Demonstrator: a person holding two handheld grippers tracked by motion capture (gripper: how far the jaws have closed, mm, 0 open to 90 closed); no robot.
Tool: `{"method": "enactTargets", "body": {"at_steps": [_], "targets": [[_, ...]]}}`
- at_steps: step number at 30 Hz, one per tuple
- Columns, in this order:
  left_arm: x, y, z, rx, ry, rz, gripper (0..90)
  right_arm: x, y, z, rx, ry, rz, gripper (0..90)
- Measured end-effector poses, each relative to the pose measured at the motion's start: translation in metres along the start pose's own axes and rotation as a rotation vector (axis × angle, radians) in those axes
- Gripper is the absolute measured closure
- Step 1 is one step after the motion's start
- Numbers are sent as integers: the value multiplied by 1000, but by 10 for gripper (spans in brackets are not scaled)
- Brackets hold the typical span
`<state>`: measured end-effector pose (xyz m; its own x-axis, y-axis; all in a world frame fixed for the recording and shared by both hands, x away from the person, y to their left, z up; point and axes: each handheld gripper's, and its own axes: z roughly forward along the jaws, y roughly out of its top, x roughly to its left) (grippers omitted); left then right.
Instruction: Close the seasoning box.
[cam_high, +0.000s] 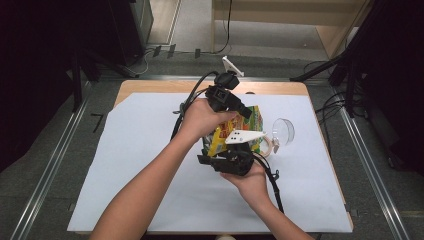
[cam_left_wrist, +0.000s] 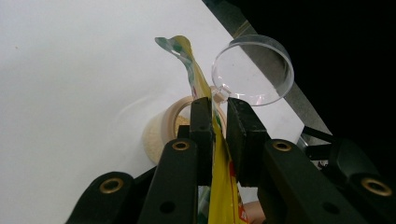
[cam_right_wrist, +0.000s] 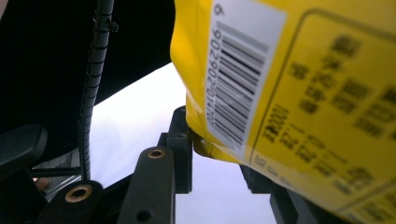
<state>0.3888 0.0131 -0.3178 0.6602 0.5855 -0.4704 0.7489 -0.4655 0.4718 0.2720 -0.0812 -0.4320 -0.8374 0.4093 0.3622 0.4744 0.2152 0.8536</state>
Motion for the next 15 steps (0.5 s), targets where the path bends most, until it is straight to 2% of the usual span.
{"method": "enactTargets", "body": {"at_steps": [15], "targets": [[0, -1, -1, -6, 6, -1, 816, 1, 0, 0, -1, -7, -11, 700]]}}
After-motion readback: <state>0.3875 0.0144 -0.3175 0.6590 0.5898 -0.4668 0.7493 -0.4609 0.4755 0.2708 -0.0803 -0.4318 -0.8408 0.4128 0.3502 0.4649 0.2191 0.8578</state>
